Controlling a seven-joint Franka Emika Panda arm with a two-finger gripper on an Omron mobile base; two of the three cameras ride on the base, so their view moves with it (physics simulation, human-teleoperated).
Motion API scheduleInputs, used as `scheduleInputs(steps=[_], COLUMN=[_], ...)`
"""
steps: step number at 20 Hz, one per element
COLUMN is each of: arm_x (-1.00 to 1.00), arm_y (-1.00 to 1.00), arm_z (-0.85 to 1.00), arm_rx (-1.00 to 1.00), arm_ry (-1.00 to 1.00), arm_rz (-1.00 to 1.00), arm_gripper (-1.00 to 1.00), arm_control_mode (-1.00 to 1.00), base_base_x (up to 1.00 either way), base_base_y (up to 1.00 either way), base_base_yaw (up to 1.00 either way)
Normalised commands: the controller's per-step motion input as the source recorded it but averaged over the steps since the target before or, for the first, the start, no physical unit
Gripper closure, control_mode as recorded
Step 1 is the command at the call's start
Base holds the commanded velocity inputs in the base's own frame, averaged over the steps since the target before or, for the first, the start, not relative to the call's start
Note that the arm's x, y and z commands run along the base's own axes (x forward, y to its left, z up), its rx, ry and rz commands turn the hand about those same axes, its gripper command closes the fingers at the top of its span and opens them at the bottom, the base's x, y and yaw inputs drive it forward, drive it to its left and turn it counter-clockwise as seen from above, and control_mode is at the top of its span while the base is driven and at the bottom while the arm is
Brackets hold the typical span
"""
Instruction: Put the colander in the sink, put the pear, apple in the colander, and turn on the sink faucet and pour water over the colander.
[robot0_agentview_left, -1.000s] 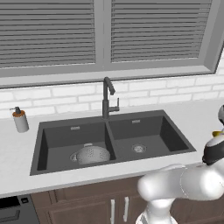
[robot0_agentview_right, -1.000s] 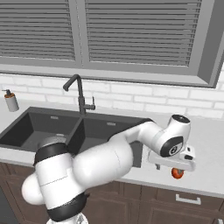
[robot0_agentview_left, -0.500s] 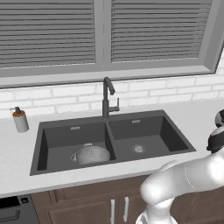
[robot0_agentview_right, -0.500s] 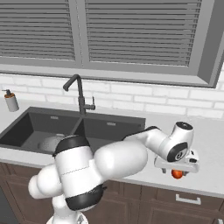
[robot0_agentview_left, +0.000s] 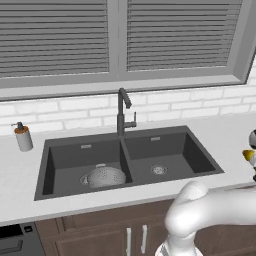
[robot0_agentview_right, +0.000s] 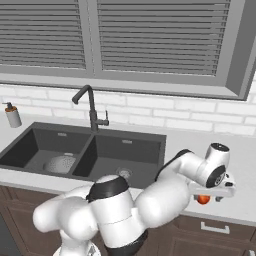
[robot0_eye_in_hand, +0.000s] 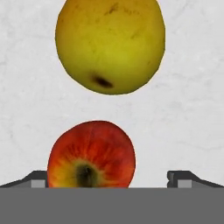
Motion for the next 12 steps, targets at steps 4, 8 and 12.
scheduleInputs(steps=[4,8,12], arm_x=[0.0,-0.02,-0.23], arm_y=[-0.02,0.21,0.18], arm_z=[-0.22,-0.19,-0.17], arm_rx=[0.0,0.0,0.0], arm_ry=[0.03,0.03,0.0], arm_rz=[0.07,0.08,0.05], arm_gripper=[-1.0,-1.0,-1.0], arm_control_mode=[-1.0,-1.0,-1.0], base_base_x=[0.0,0.0,0.0], base_base_y=[0.0,0.0,0.0], base_base_yaw=[0.0,0.0,0.0])
